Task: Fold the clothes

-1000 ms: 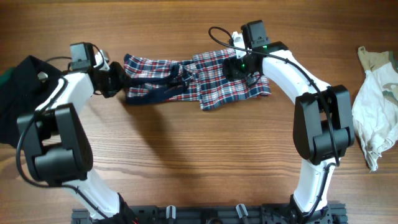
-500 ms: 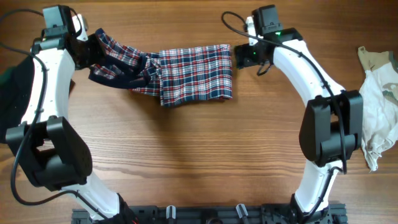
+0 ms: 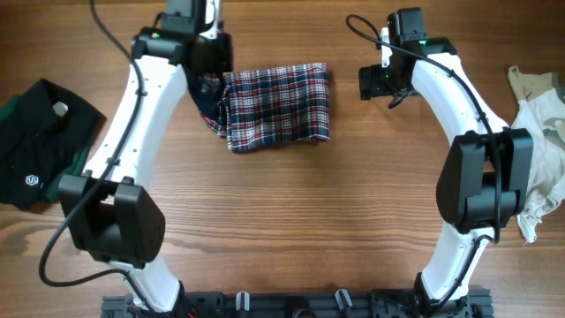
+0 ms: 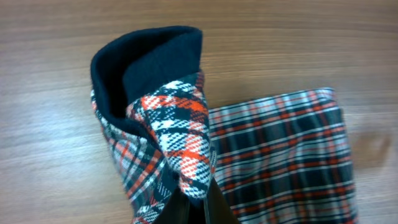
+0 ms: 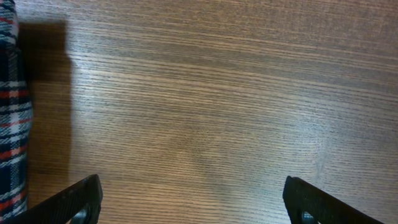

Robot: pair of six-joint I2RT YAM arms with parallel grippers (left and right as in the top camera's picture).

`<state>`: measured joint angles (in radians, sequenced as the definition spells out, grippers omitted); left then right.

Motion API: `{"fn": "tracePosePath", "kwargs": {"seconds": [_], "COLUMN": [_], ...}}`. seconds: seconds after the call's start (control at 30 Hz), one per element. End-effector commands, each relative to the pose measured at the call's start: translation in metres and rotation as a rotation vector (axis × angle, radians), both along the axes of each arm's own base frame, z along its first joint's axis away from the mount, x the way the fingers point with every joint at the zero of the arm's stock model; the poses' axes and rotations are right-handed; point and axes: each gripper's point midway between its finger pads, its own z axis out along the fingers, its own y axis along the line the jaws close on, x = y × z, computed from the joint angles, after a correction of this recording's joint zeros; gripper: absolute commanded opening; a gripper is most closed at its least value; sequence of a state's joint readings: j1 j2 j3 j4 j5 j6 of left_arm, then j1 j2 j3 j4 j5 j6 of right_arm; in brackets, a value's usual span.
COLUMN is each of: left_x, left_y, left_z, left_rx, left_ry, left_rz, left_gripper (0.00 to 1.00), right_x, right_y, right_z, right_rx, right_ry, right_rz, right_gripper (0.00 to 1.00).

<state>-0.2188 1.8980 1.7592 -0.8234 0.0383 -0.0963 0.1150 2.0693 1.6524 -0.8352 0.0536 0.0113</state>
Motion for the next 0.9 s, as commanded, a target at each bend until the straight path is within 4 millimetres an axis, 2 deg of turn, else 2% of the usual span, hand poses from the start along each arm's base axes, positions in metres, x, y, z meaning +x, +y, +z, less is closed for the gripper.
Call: {"fn": "tracePosePath", "kwargs": {"seconds": [0.0, 0.2, 0.27, 0.37, 0.53, 0.6, 0.77, 0.87], "left_x": [-0.002, -0.015, -0.021, -0.025, -0.035, -0.042, -0.056, -0.054], "left_y": [-0.043, -0.104, -0.126, -0.150, -0.182, -0.193, -0.218, -0.218], "left_z": [0.026, 0.034, 0.027, 0.001, -0.057, -0.073, -0.099, -0.106], "left_rx": [-0.033, -0.079, -0.079, -0.067, -0.026, -0.013, 0.005, 0.015], "left_ry": [-0.079, -0.114, -0.108, -0.071, 0.026, 0.053, 0.087, 0.088], "left_rz": [-0.060, -0.149, -0.190, -0.236, -0.294, -0.318, -0.370, -0.366], "left_gripper": [0.04, 0.04, 0.04, 0.04, 0.04, 0.04, 0.04, 0.06], "right_x": [0.004, -0.002, -0.002, -0.003, -0.003, -0.003, -0.002, -0.003], "right_y": [-0.013, -0.020, -0.020, -0.017, -0.018, -0.018, -0.018, -0.018], "right_z": [0.019, 0.014, 0.014, 0.014, 0.014, 0.014, 0.014, 0.014], "right_rx": [-0.003, -0.003, -0.003, 0.009, 0.008, 0.008, 0.008, 0.008], "right_ry": [-0.038, -0.011, -0.010, -0.006, -0.006, -0.007, -0.009, -0.007], "right_rz": [-0.046, -0.066, -0.065, -0.060, -0.057, -0.059, -0.058, -0.059], "right_gripper": [0.94, 0.94, 0.94, 0.94, 0.94, 0.94, 0.95, 0.95]}}
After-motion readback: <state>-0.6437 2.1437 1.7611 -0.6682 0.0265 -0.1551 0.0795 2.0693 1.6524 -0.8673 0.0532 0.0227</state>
